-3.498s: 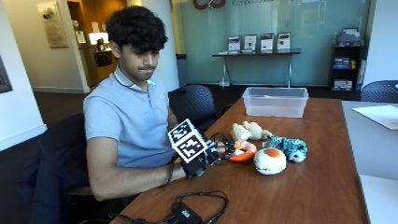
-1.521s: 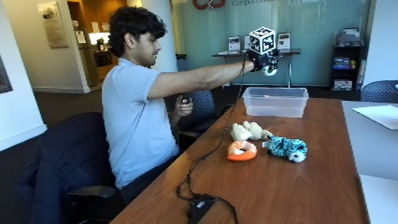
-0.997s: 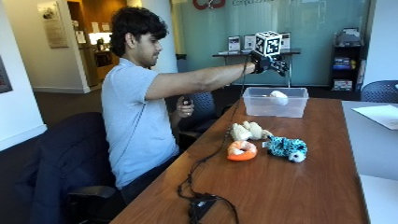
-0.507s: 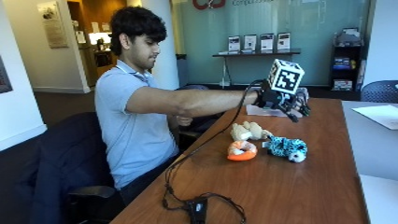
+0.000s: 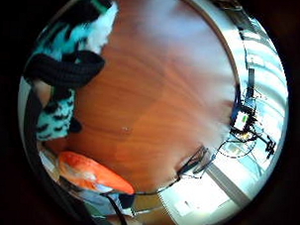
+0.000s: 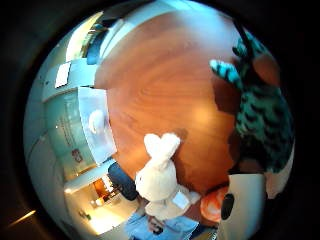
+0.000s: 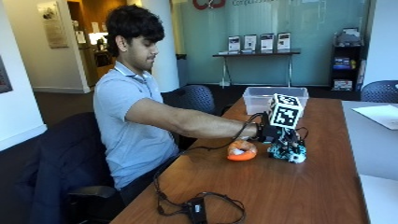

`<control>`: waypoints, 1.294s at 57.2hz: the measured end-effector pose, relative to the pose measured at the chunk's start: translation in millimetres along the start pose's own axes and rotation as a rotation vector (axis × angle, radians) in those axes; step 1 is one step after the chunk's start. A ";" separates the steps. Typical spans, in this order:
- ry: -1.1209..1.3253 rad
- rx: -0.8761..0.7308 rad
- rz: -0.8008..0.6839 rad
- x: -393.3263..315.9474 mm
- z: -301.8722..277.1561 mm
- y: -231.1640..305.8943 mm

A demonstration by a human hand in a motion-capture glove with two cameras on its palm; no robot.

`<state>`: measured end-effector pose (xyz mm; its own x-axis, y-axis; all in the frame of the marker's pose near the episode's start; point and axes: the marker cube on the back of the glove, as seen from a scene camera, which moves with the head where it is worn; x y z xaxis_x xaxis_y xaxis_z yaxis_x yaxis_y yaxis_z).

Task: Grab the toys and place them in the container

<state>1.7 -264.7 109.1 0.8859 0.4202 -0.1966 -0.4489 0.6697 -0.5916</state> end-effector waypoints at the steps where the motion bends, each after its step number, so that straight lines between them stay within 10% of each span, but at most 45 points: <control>1: 0.009 0.021 -0.001 0.0 -0.8 -0.5; 18: -0.156 0.226 -0.016 -24.4 -75.6 -1.1; 38: -0.144 0.292 -0.236 -214.3 -180.2 14.4; 74: -0.102 0.156 -0.611 -474.5 -130.5 59.5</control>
<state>-430.1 -504.1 65.1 0.9754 -0.0146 0.2202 0.1151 0.8849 -0.4513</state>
